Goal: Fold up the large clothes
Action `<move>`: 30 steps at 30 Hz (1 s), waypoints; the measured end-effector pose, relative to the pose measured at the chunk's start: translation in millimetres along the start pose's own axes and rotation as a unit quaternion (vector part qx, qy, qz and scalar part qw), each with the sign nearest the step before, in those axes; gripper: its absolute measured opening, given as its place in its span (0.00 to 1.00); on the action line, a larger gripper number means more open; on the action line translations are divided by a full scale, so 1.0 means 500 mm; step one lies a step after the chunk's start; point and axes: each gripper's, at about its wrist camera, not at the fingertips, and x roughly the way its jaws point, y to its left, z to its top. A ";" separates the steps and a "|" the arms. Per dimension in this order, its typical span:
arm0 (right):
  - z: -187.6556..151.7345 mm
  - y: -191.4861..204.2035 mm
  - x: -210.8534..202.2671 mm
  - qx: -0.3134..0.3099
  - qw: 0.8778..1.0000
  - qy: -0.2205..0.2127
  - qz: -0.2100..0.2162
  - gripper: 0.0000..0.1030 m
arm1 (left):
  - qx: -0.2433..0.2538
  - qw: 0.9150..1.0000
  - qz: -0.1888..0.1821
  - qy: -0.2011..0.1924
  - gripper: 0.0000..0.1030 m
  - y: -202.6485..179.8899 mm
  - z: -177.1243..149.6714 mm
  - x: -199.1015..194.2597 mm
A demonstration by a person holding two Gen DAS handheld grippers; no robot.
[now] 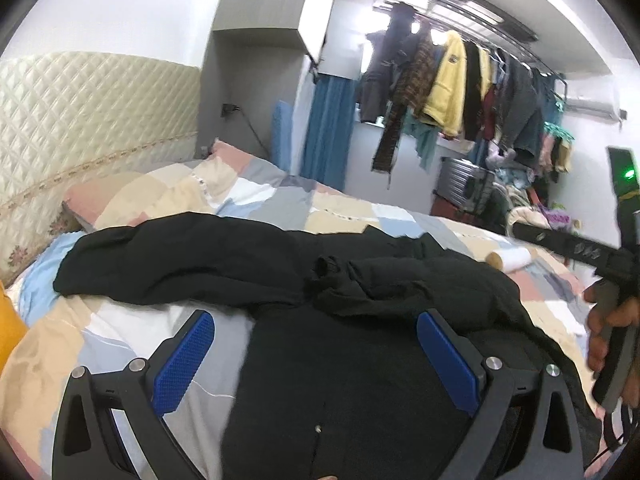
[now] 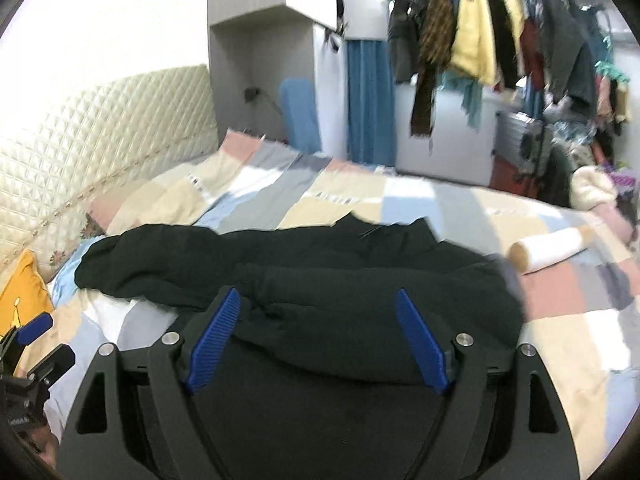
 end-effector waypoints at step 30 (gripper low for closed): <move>-0.290 -0.199 -0.335 0.068 0.995 -0.067 -0.004 0.94 | 0.032 0.996 -0.083 -0.018 0.99 -0.149 -0.015 -0.050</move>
